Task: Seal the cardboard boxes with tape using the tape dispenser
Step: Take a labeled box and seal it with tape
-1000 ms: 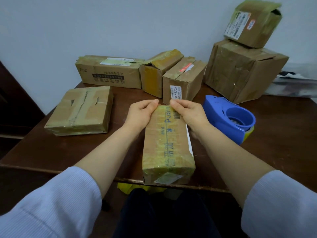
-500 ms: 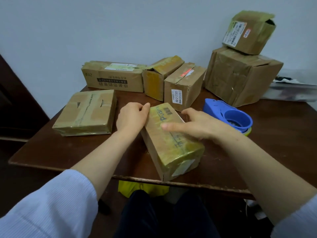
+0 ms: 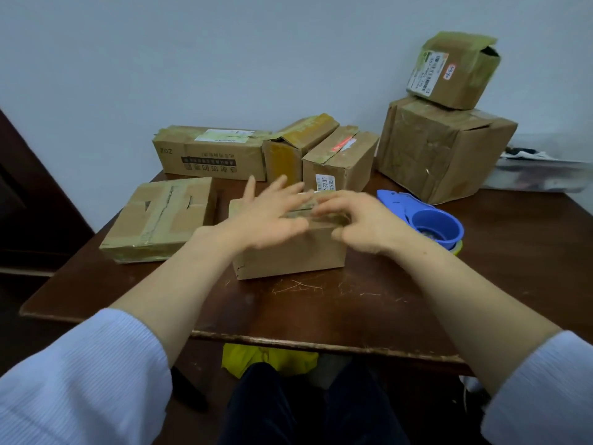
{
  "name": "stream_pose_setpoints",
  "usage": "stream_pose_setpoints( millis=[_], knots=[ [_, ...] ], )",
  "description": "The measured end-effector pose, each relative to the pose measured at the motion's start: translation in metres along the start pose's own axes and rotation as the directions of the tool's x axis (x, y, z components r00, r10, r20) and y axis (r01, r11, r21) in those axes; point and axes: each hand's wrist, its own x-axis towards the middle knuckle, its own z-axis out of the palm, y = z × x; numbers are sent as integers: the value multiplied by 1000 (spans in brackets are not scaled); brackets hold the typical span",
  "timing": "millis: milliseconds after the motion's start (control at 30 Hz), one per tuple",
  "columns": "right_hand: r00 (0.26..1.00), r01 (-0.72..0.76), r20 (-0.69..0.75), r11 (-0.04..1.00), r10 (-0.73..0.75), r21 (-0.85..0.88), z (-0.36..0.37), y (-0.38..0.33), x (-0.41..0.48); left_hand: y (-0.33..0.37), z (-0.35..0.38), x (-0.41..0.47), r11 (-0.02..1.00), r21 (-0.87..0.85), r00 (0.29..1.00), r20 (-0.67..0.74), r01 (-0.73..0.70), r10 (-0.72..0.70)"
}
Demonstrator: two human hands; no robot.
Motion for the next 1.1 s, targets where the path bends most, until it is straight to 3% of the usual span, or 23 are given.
stream_pose_setpoints(
  millis=[67, 133, 233, 300, 400, 600, 667, 700, 767, 800, 867, 933, 1000, 1100],
  knots=[
    [938, -176, -286, 980, 195, 91, -7, 21, -7, -1, 8, 4, 999, 35, 987, 160, -13, 7],
    [841, -414, -380, 910, 386, 7, -13, 45, -17, -4, 15, 7, 996, 90, 983, 183, 11, -27],
    [772, -635, -272, 717, 575, -286, -15, 69, -27, 2, 17, 9, 992, 114, 986, 150, 62, -79],
    [766, -637, -232, 663, 599, -393, -11, 76, -29, 12, 15, 10, 983, 151, 986, 113, 104, -122],
    [795, -593, -197, 664, 574, -456, -7, 78, -27, 21, 15, 7, 970, 190, 986, 38, 151, -161],
    [774, -630, -201, 764, 601, -142, -16, 96, -24, 26, 4, -1, 973, 72, 973, 66, 219, -223],
    [772, -590, -225, 802, 595, 95, -22, 99, -31, 33, -1, 2, 975, -62, 977, -13, 213, -214],
    [765, -538, -222, 789, 605, 295, -25, 98, -36, 37, -4, 5, 960, -199, 973, -73, 199, -217],
    [756, -369, -175, 632, 631, 682, -34, 92, -48, 47, -9, 13, 837, -522, 947, -156, 162, -280],
    [763, -292, -136, 524, 632, 800, -39, 88, -55, 51, -12, 18, 725, -670, 930, -144, 160, -338],
    [821, -155, -59, 321, 568, 934, -48, 81, -66, 62, -20, 27, 424, -881, 903, 9, 211, -430],
    [878, -82, -31, 214, 477, 973, -56, 74, -73, 71, -26, 31, 182, -937, 882, 196, 297, -428],
    [897, -62, -35, 203, 441, 977, -61, 67, -78, 79, -29, 33, 96, -930, 876, 295, 355, -383],
    [913, -82, -15, 218, 409, 972, -64, 60, -79, 87, -30, 35, 87, -916, 889, 351, 391, -296]
  ],
)
